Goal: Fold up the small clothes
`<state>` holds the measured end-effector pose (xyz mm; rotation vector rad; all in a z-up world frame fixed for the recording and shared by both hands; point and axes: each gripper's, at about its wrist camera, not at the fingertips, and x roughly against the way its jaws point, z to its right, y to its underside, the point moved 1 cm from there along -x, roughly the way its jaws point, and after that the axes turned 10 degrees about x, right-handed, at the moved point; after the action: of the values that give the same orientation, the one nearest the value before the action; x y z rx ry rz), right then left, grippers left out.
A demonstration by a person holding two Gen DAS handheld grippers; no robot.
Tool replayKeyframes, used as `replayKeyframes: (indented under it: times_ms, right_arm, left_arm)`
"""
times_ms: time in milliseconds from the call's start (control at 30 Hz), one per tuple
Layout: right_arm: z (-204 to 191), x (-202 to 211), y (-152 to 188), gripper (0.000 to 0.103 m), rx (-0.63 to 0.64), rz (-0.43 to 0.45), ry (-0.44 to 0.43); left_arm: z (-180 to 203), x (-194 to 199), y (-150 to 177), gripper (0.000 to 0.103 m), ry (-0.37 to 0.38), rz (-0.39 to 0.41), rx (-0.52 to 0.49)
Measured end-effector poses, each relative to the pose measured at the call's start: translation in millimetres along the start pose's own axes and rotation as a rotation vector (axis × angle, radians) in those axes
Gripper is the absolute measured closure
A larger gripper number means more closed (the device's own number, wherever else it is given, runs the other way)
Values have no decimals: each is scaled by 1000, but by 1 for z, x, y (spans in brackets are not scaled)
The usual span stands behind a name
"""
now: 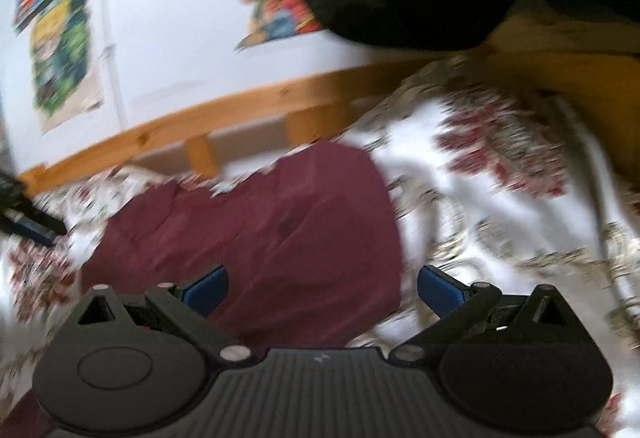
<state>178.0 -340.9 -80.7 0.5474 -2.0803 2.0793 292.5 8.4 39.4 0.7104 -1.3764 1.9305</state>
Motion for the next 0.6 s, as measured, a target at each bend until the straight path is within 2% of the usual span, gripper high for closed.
replayKeyframes:
  times_ms: [100,300,400,433,467,500,533,600]
  right_arm:
    - [-17,-5,6,1,52,-25,-77]
    - [-38,-4,13,8,151,-32,-180]
    - [-40,-3,14,9,172,-32,-198]
    - [-39,-3,15,9,170,-34,-201]
    - [-38,-3,15,9,164,-40,-204]
    - [-36,-4,16,9,157,-46,-205]
    - [-34,-5,16,10,150,-54,-206]
    - [-31,-9,17,12,137,-73,-209]
  left_arm:
    - [-32,-21,-16,44,-57,26,18]
    - [-49,-61,-38,45,-4,45,73]
    - [-43,-86,-39,48,-29,20,39]
    - [-41,-93,-40,62,-48,25,33]
    - [-43,-97,-40,85,-61,27,46]
    - [-45,-99,-40,93,-68,29,69]
    - [-47,-101,-41,95,-63,40,89]
    - [-46,-98,-40,97,-58,95,67]
